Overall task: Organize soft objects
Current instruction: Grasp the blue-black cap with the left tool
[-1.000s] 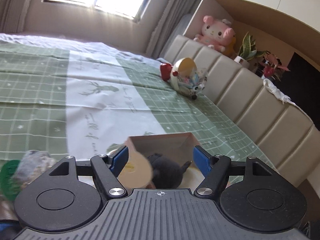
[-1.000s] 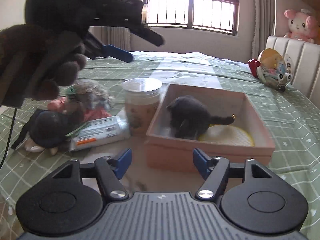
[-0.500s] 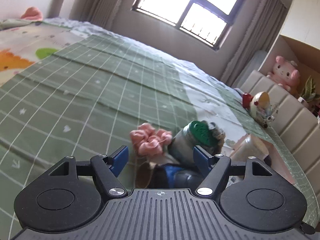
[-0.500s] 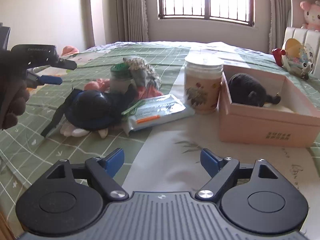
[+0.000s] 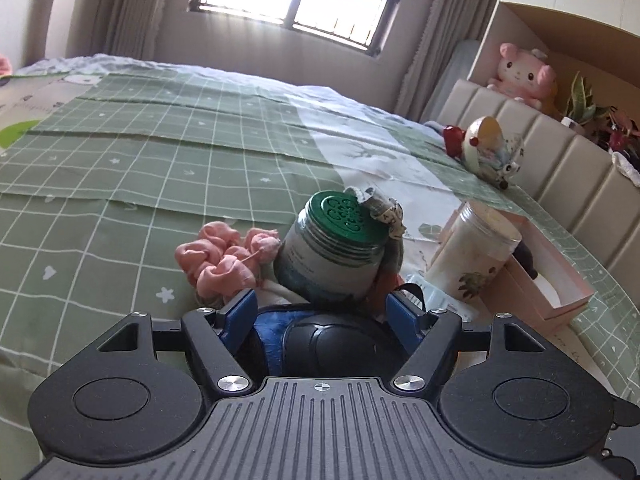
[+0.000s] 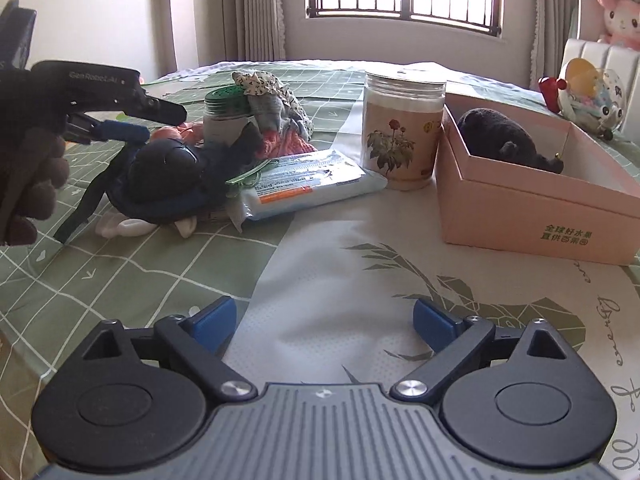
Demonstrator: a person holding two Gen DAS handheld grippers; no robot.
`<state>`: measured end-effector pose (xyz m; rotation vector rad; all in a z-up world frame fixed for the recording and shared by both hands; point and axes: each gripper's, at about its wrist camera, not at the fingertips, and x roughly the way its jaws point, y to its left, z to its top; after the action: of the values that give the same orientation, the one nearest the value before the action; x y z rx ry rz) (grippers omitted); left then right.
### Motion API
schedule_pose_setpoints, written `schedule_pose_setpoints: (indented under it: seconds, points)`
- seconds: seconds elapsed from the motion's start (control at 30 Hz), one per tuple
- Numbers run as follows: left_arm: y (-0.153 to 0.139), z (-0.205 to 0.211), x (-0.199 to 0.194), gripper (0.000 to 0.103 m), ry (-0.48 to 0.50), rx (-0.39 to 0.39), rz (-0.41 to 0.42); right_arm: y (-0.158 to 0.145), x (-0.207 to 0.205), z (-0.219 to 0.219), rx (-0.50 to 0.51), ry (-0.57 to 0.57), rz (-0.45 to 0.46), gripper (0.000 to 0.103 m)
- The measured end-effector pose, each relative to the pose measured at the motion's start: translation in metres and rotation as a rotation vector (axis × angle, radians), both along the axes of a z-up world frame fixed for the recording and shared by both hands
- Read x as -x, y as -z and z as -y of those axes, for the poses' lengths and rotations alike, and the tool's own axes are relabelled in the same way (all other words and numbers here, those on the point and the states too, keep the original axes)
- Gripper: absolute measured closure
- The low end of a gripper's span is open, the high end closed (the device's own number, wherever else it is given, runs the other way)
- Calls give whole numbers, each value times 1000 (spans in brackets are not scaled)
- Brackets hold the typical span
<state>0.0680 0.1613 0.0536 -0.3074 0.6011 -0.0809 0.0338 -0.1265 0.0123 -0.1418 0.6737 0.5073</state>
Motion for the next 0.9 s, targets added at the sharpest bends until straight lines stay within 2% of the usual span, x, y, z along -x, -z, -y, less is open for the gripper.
schedule_pose_setpoints:
  seconds: [0.13,0.2,0.27,0.33,0.5,0.6,0.73,0.77,0.83,0.9]
  points:
    - [0,7,12,30,114,61,-47,1,-1,1,-9,-5,-5,5]
    - [0,19,23,30,189,30,-77,1,-3,1,-15,-7,-11,4]
    - [1,35,34,30,273,-38,-110,1,-3,2,-19,-8,-14,4]
    - [0,51,45,31,317,-122,-109,1,-3,2,-21,-8,-14,3]
    - [-18,77,60,30,343,-325,-6,1,-3,2,-21,-8,-14,3]
    - [-12,91,44,30,342,-447,-31,1,-4,2,-22,-8,-15,3]
    - [12,93,13,27,317,-470,-100,2,-5,1,-12,-15,-19,1]
    - [17,91,7,22,317,-467,-110,2,-5,0,-9,-19,-20,1]
    - [23,85,0,17,313,-402,-128,2,-5,-1,-3,-22,-22,0]
    - [25,77,-3,17,297,-336,-142,2,-5,-1,-5,-29,-24,0]
